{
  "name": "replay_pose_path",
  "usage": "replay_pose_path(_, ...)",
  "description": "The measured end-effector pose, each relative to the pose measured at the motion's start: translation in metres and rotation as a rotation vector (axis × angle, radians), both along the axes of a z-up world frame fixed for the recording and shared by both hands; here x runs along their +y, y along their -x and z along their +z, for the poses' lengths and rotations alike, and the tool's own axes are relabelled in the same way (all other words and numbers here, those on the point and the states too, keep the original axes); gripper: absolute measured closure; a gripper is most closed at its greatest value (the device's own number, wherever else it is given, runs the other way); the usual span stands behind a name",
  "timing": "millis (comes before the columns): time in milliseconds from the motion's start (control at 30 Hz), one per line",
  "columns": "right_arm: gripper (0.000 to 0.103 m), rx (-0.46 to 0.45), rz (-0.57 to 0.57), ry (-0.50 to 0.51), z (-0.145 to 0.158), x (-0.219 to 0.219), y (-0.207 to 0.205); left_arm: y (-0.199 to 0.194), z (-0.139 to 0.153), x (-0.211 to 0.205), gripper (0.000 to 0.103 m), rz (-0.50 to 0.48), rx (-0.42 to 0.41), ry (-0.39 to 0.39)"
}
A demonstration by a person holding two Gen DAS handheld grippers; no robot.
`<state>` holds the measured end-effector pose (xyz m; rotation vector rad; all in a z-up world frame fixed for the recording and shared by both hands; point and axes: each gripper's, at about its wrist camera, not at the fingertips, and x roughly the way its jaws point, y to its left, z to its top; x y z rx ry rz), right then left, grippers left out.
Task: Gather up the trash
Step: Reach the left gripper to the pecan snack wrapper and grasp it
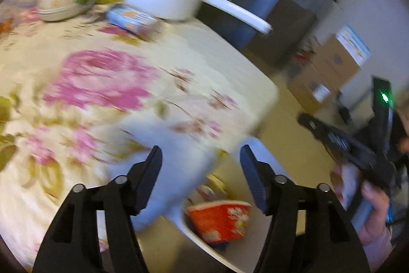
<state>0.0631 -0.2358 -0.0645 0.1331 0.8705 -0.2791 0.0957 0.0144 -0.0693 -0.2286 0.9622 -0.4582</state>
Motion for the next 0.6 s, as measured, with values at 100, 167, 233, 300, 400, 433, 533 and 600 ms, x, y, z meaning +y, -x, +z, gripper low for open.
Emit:
replay_pose_path(100, 0.007, 0.047, 0.079, -0.001, -0.005, 0.024, -0.021, -0.026, -0.006, 0.021, 0.035, 0.087, 0.047, 0.014)
replay_pose_path(167, 0.007, 0.078, 0.142, 0.004, -0.009, 0.044, -0.038, -0.041, -0.009, 0.032, 0.032, 0.133, 0.072, 0.039)
replay_pose_path(233, 0.007, 0.101, 0.189, 0.018, -0.011, 0.06, -0.052, -0.056, -0.007, 0.049, 0.031, 0.205, 0.073, 0.045)
replay_pose_path(300, 0.007, 0.123, 0.236, 0.042, -0.012, 0.08, -0.07, -0.073, -0.006, 0.058, 0.031, 0.255, 0.055, 0.02)
replay_pose_path(400, 0.007, 0.137, 0.303, 0.035, -0.01, 0.104, -0.092, -0.1, -0.01, 0.082, 0.031, 0.352, 0.071, 0.032)
replay_pose_path(433, 0.007, 0.134, 0.321, 0.026, -0.008, 0.11, -0.096, -0.107, -0.011, 0.088, 0.031, 0.376, 0.076, 0.038)
replay_pose_path(533, 0.007, 0.127, 0.363, 0.015, -0.01, 0.125, -0.106, -0.132, -0.012, 0.097, 0.031, 0.42, 0.045, -0.056)
replay_pose_path(600, 0.007, 0.139, 0.371, 0.024, -0.015, 0.13, -0.111, -0.146, -0.01, 0.096, 0.031, 0.415, -0.009, -0.156)
